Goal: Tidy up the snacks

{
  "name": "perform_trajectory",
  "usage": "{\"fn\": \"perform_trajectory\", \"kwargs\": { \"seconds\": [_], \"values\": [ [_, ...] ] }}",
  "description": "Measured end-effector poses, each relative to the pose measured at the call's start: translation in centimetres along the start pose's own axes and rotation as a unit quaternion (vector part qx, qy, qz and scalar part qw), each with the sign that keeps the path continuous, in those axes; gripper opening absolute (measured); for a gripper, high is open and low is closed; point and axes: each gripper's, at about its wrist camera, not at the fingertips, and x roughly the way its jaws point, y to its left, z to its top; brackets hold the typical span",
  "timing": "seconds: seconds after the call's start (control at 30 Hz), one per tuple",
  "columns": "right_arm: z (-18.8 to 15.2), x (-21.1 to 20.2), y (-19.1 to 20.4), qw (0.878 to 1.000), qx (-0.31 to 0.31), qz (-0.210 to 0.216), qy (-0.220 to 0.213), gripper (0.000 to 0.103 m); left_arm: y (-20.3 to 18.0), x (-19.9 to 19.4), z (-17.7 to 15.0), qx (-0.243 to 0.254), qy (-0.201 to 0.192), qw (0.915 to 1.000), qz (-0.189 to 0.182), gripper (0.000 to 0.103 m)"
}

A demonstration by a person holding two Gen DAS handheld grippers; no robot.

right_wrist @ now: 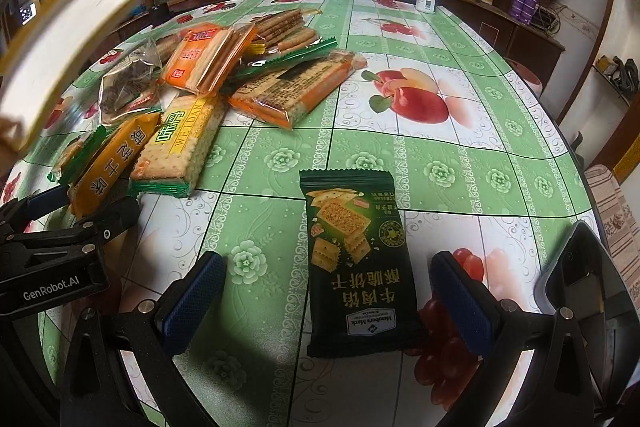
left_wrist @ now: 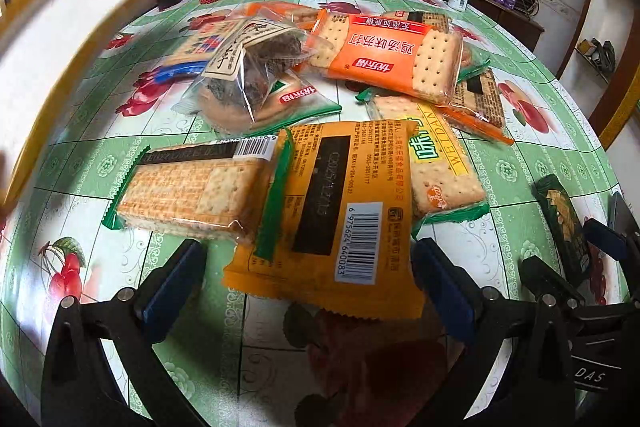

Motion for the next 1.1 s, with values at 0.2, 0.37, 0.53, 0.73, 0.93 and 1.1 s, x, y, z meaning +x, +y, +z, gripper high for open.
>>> {"fn": "perform_trajectory", "kwargs": {
  "seconds": [0.2, 0.37, 0.53, 0.73, 0.93, 1.1],
  "values": [
    [0.0, 0.2, -0.1, 1.000, 0.000, 0.000, 0.000, 0.103, 0.0, 0.0, 0.0, 0.000, 0.000, 1.0000, 0.000, 0.103],
    [0.0, 0.1, 0.0, 1.000, 0.000, 0.000, 0.000, 0.103, 0.0, 0.0, 0.0, 0.000, 0.000, 1.0000, 0.000, 0.103],
    [0.0, 0.1, 0.0, 1.000, 0.000, 0.000, 0.000, 0.103, 0.0, 0.0, 0.0, 0.000, 0.000, 1.0000, 0.000, 0.103],
    [0.0, 0.0, 0.0, 1.000, -0.004, 0.004, 0.002, 0.103, 0.1, 0.1, 0.5, 0.015, 0.028, 0.9994, -0.011, 0.103],
    [-0.1, -1.3, -2.1, 0.999, 0.029, -0.008, -0.017, 0.103, 3.2, -2.0, 1.7, 0.014, 0.019, 0.9990, -0.038, 0.103],
    [1.3, -1.3, -1.7, 1.000, -0.003, -0.016, -0.012, 0.103, 5.8, -4.3, 3.5, 0.071, -0.028, 0.9940, -0.078, 0.103]
  ]
}}
